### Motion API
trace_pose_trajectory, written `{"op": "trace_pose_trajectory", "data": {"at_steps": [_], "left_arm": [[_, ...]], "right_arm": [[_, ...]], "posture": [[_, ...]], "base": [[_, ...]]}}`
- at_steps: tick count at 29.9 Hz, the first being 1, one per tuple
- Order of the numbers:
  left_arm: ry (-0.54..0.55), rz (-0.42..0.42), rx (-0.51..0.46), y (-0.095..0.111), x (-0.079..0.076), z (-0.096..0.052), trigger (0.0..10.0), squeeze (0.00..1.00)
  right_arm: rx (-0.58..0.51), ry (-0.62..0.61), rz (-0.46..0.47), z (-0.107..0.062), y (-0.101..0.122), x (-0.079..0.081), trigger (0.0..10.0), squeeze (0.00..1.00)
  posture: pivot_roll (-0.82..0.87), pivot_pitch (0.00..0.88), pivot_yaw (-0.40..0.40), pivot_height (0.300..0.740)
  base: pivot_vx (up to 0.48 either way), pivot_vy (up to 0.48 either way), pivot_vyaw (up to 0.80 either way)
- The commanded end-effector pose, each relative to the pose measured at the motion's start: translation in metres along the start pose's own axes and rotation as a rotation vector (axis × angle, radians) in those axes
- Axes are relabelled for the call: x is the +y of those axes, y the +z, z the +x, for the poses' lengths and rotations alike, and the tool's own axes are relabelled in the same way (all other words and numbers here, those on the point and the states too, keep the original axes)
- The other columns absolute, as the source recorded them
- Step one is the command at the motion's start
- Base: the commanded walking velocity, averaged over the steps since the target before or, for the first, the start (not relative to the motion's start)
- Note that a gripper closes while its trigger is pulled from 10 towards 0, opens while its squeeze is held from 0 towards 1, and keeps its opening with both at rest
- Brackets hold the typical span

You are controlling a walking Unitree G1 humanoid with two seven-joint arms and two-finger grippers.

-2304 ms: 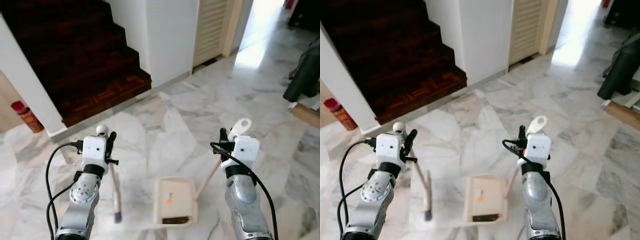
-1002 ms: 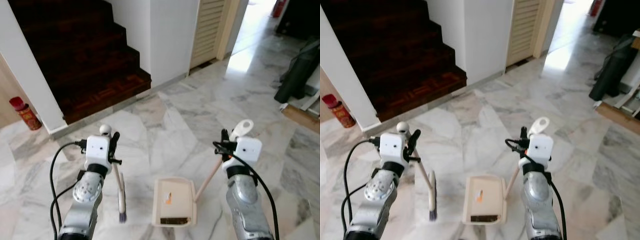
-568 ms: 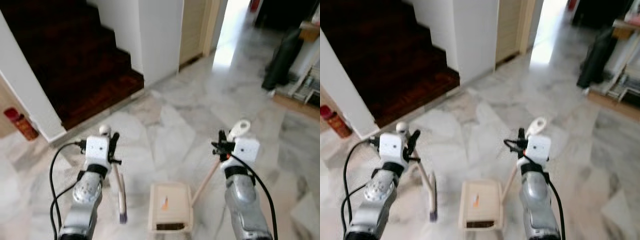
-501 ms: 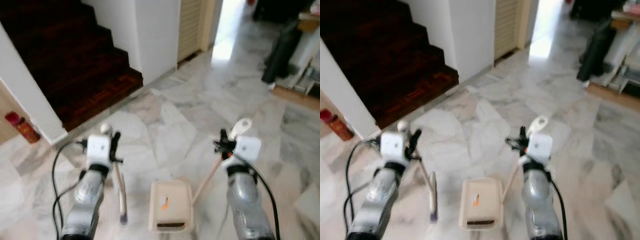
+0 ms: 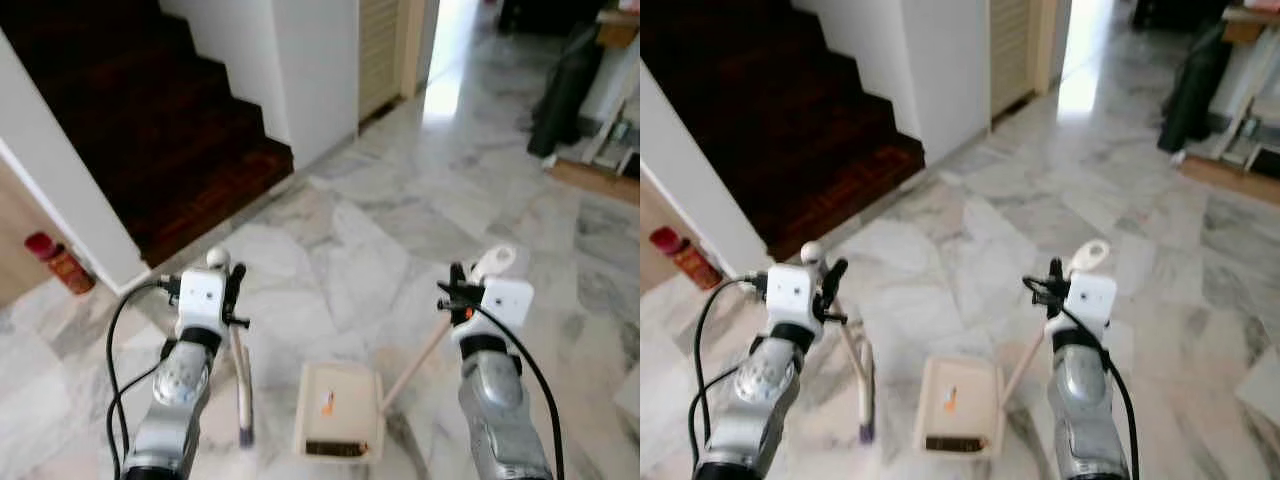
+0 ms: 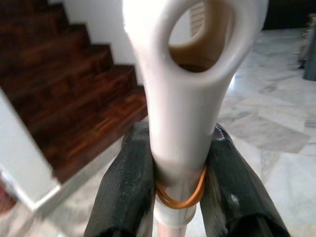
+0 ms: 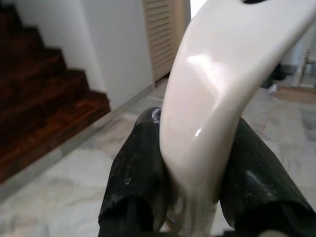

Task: Sweep floor

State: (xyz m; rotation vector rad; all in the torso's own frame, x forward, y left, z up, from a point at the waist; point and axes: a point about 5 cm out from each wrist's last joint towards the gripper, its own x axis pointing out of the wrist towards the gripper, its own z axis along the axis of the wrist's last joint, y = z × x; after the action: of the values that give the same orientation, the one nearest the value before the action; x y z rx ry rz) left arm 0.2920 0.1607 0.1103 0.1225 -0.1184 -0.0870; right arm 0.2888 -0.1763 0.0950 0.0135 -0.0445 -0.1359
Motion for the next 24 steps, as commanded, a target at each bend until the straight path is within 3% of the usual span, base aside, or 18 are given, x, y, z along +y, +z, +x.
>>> {"op": "trace_pose_trajectory", "data": {"at_steps": [1,4,24], "left_arm": [[0.011,0.023,-0.051,0.0121,0.0071,0.0023,10.0,0.0],[0.011,0.023,-0.051,0.0121,0.0068,0.0021,10.0,0.0],[0.005,0.023,-0.047,0.0109,0.005,0.0007,10.0,0.0]], "right_arm": [[-0.063,0.023,0.008,0.0046,0.0149,0.0076,10.0,0.0],[-0.062,0.028,0.014,0.0042,0.0146,0.0083,10.0,0.0],[-0.055,0.041,0.027,0.0049,0.0143,0.0104,10.0,0.0]], "posture": [[0.06,0.063,0.053,0.74],[0.06,0.062,0.054,0.74],[0.06,0.044,0.051,0.74]], "base": [[0.0,0.326,0.54],[0.0,0.328,0.58],[0.0,0.328,0.0]]}}
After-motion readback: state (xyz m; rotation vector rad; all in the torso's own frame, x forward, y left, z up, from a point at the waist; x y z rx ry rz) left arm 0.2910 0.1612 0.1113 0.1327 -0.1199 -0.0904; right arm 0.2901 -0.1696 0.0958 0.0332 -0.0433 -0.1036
